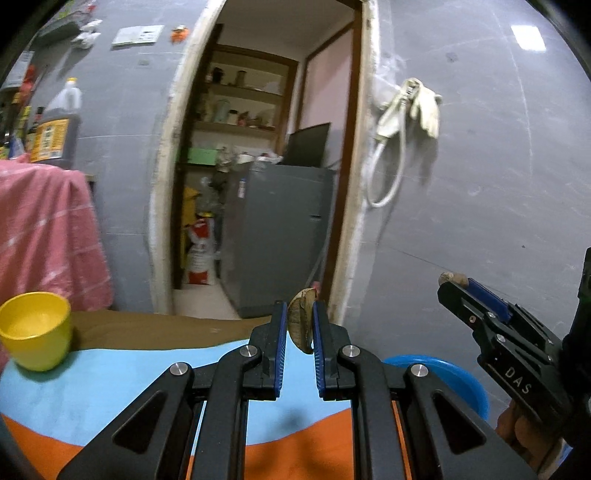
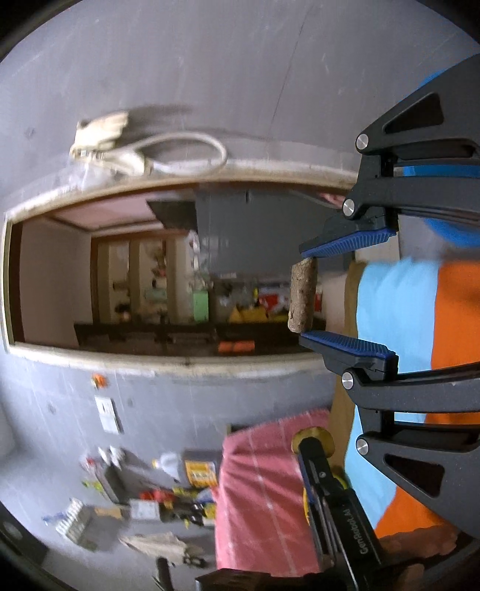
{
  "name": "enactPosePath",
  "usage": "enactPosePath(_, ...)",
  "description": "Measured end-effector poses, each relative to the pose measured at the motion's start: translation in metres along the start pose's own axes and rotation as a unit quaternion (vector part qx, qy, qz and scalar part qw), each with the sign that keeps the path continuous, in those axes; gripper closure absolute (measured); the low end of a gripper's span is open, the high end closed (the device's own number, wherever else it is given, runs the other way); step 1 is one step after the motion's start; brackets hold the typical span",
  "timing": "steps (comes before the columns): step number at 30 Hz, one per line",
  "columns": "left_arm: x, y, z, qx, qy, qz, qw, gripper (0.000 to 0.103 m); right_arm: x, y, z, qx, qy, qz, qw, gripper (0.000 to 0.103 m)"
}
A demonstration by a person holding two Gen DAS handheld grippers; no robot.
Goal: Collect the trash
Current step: 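Lift both held items and carry them over the blue basin, then open both grippers over the blue basin to drop the items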
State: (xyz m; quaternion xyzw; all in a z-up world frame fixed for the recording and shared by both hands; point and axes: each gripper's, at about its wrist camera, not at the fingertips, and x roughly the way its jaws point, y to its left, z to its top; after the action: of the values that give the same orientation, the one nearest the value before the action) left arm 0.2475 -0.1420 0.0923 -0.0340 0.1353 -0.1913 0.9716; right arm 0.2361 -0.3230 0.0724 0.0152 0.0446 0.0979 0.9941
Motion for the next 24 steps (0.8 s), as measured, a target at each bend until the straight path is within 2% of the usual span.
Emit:
enactPosePath(11, 0.060, -0.069, -0.007, 0.002, 0.062, -0.066, 0.9959, 0.092, -0.015, -0.083, -0.017, 0.057, 0.033, -0.084, 0.994, 0.064)
enactPosePath(17, 0.093, -0.098, -0.018, 0.004, 0.112, -0.093, 0.9893, 0.092, -0.015, -0.118, -0.027, 0.097, 0.066, -0.115, 0.986, 0.064)
enactPosePath(24, 0.128, -0.114, -0.037, -0.007, 0.183, -0.112, 0.9767, 0.092, -0.011, -0.148, -0.039, 0.143, 0.102, -0.132, 0.975, 0.063)
